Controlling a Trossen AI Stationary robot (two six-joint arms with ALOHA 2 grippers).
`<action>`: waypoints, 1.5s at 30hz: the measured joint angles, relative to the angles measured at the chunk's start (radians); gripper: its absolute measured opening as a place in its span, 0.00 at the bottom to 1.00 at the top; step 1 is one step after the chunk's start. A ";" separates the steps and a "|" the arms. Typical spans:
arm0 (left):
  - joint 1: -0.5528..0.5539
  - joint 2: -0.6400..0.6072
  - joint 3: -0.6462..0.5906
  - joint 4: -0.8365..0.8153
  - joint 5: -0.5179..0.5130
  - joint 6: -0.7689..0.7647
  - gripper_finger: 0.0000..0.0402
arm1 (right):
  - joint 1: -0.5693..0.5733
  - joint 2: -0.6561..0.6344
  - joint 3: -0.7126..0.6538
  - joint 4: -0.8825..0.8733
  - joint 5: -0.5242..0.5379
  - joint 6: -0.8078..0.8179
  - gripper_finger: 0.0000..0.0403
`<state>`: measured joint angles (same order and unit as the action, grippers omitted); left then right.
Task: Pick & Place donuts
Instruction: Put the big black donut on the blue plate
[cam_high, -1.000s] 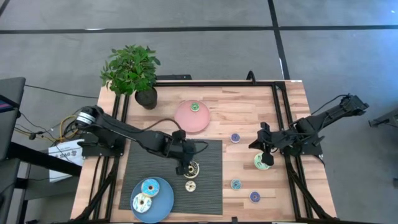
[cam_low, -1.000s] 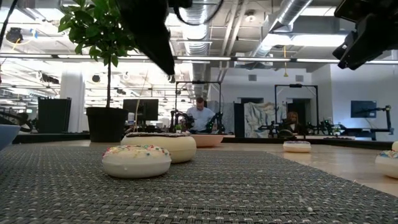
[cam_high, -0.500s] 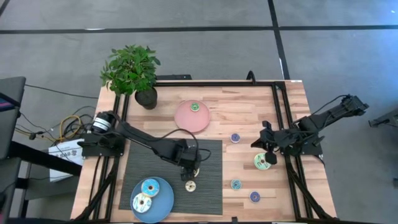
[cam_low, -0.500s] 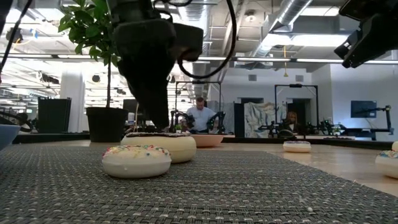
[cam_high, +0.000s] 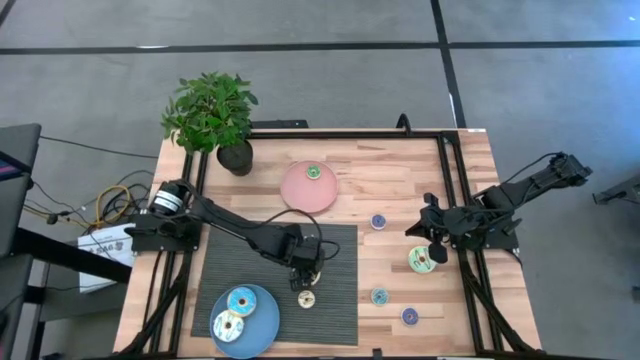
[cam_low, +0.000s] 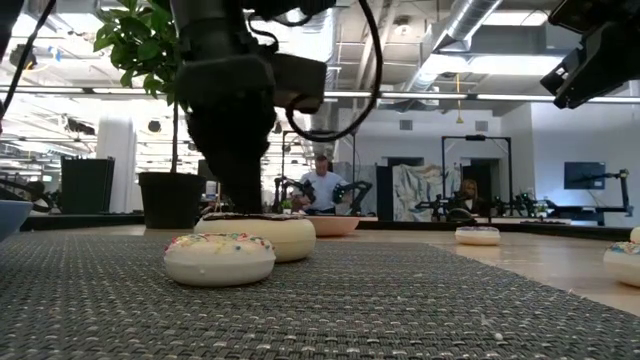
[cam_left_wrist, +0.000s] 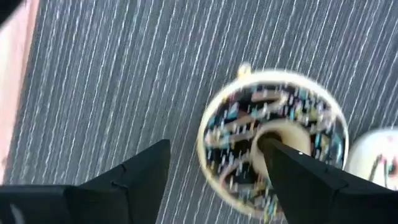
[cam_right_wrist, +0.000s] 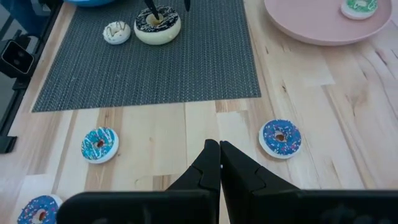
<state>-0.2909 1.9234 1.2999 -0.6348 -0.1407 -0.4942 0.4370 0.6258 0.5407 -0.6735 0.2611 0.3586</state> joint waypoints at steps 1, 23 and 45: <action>0.000 0.005 0.000 0.005 0.001 0.000 0.63 | 0.000 0.000 0.000 -0.001 0.000 0.000 0.00; 0.000 0.011 0.000 -0.011 -0.021 0.011 0.53 | 0.000 0.000 0.000 -0.001 0.000 0.000 0.00; 0.000 0.011 0.000 -0.010 0.029 0.007 0.32 | 0.000 0.000 0.000 -0.002 0.000 -0.001 0.00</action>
<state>-0.2909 1.9347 1.2999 -0.6449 -0.1112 -0.4877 0.4374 0.6258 0.5407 -0.6750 0.2611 0.3580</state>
